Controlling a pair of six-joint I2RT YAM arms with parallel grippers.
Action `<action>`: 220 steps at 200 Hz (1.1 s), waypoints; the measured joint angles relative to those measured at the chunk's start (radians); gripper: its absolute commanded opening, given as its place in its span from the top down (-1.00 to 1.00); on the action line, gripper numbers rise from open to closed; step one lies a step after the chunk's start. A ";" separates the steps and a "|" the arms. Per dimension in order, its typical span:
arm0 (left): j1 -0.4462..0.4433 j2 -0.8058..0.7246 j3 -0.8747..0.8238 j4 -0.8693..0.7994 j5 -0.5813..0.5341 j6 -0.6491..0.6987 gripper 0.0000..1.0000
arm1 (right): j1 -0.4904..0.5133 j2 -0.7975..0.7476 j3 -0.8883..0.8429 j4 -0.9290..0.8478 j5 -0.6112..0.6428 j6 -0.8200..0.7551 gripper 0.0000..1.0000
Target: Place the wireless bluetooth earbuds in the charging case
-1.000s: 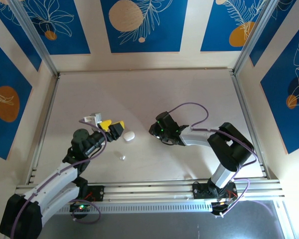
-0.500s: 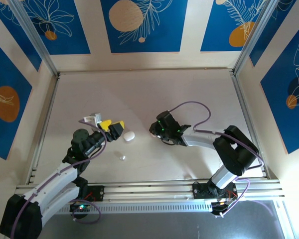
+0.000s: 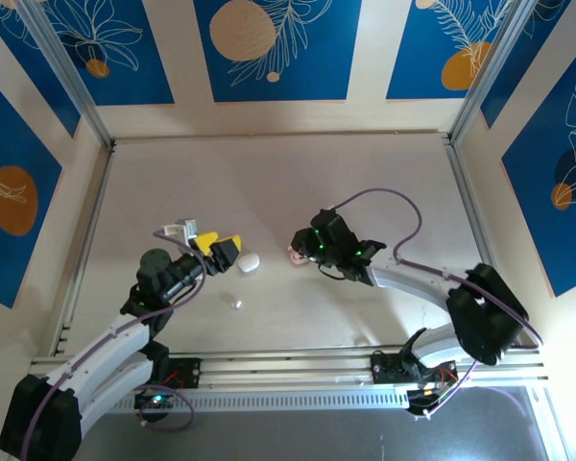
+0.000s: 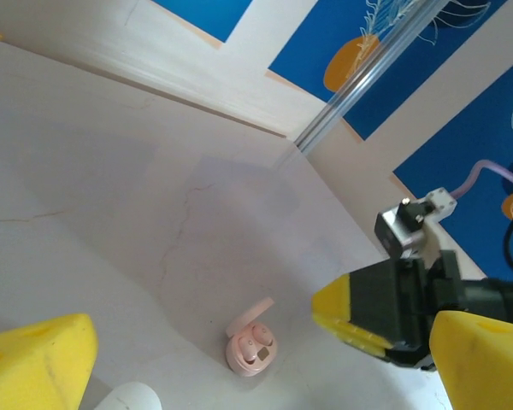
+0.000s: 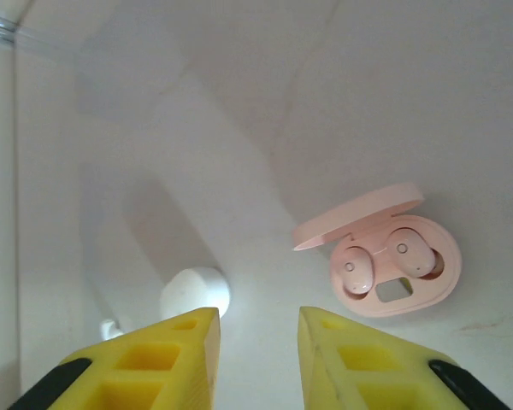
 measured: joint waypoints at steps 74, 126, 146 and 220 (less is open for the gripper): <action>-0.189 0.007 0.007 0.016 0.000 0.108 -0.99 | -0.005 -0.362 -0.085 -0.147 -0.013 -0.124 0.22; -0.324 0.084 0.069 -0.007 -0.049 0.244 -0.99 | -0.065 -0.571 -0.197 -0.264 -0.075 -0.167 0.22; -0.330 0.141 0.082 -0.009 -0.061 0.266 -0.99 | -0.097 -0.602 -0.231 -0.287 -0.109 -0.173 0.22; -0.298 0.441 0.183 -0.013 -0.008 0.210 -1.00 | -0.202 -0.451 -0.236 -0.278 -0.251 -0.194 0.29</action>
